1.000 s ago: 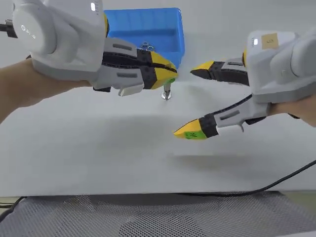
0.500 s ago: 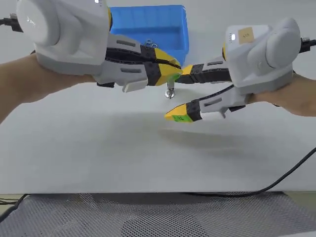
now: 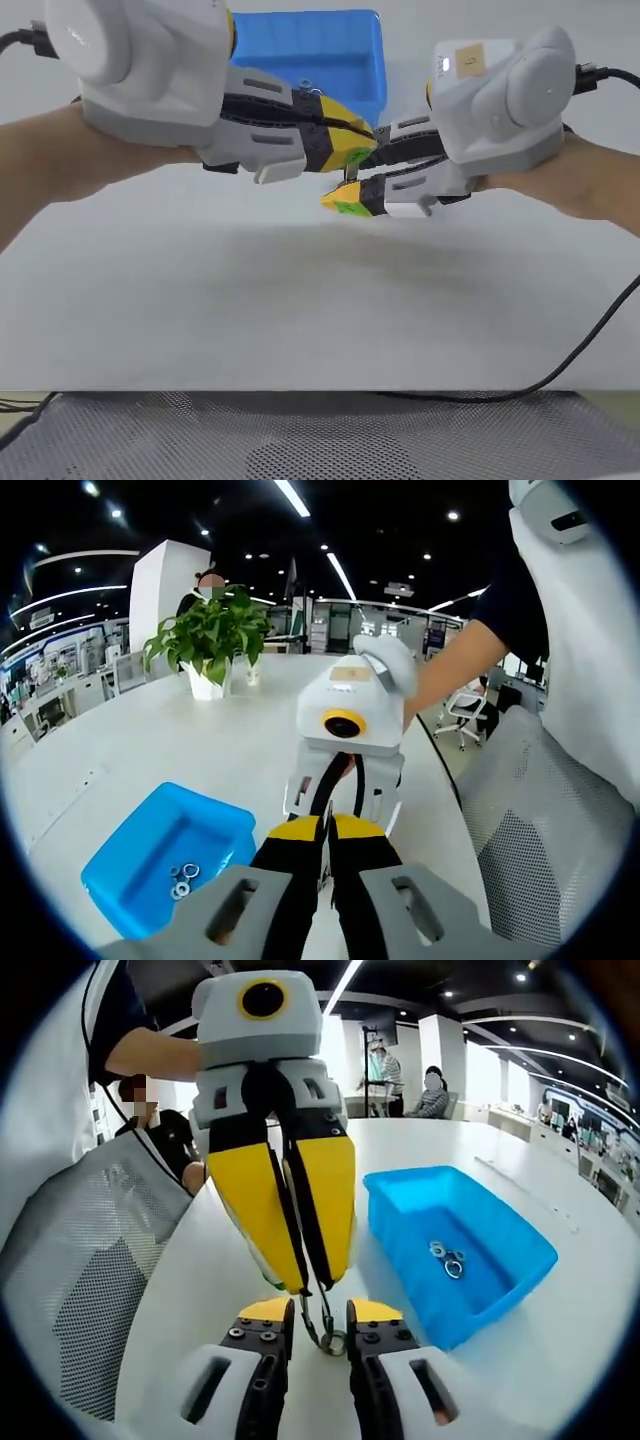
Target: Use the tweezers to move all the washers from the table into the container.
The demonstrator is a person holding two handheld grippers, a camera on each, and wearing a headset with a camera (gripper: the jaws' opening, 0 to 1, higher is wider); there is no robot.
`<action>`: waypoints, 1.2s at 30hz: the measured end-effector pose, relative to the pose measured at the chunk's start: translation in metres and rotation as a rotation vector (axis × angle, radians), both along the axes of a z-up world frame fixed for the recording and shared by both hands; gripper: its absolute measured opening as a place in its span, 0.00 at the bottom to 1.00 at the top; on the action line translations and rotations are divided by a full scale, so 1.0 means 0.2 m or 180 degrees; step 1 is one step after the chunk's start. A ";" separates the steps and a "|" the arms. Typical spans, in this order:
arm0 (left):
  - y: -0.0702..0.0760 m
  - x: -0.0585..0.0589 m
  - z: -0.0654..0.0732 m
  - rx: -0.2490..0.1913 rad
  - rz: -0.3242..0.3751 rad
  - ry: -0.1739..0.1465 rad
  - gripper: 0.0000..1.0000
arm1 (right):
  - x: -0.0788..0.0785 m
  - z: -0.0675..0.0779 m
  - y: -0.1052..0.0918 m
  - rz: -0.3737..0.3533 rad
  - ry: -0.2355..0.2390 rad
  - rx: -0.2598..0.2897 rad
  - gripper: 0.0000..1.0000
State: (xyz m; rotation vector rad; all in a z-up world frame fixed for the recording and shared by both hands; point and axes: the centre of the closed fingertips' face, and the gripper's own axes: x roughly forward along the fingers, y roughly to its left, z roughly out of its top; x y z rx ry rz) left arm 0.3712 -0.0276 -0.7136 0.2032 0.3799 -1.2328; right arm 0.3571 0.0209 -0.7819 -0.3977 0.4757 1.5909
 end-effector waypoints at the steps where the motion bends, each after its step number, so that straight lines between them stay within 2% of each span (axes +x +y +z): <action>1: 0.00 0.00 0.00 0.0004 -0.0003 0.0001 0.06 | 0.00 0.00 0.00 0.0007 -0.0017 -0.0003 0.19; 8: 0.00 0.00 -0.01 0.0033 -0.0014 0.0000 0.06 | -0.01 0.00 0.00 0.0048 -0.0073 -0.0007 0.12; 11: 0.00 0.00 -0.01 0.0030 0.0033 0.0044 0.06 | -0.01 0.00 0.01 0.0066 -0.0099 0.0000 0.12; 13: 0.01 0.01 -0.01 0.0001 0.0087 0.0109 0.06 | -0.01 0.00 0.01 0.0050 -0.0086 0.0002 0.12; 19: 0.01 0.00 0.01 -0.0019 0.0130 0.0154 0.07 | -0.02 0.00 0.02 0.0047 -0.0065 0.0029 0.11; 22: 0.01 -0.01 0.04 -0.0183 0.0145 0.0344 0.14 | -0.01 0.00 0.02 0.0035 -0.0069 0.0027 0.11; 25: 0.01 -0.02 0.03 -0.0123 0.0118 0.0283 0.16 | -0.01 0.00 0.01 0.0006 -0.0066 0.0034 0.11; 32: 0.03 -0.04 0.01 -0.0044 0.0080 0.0345 0.26 | 0.00 0.01 0.00 -0.0033 -0.0071 0.0038 0.11; 34: 0.05 -0.06 0.01 -0.0046 0.0095 0.0400 0.29 | 0.00 0.02 0.00 -0.0045 -0.0078 0.0041 0.11; 36: 0.08 -0.07 0.02 -0.0049 0.0121 0.0398 0.30 | 0.01 0.03 -0.01 -0.0060 -0.0083 0.0051 0.11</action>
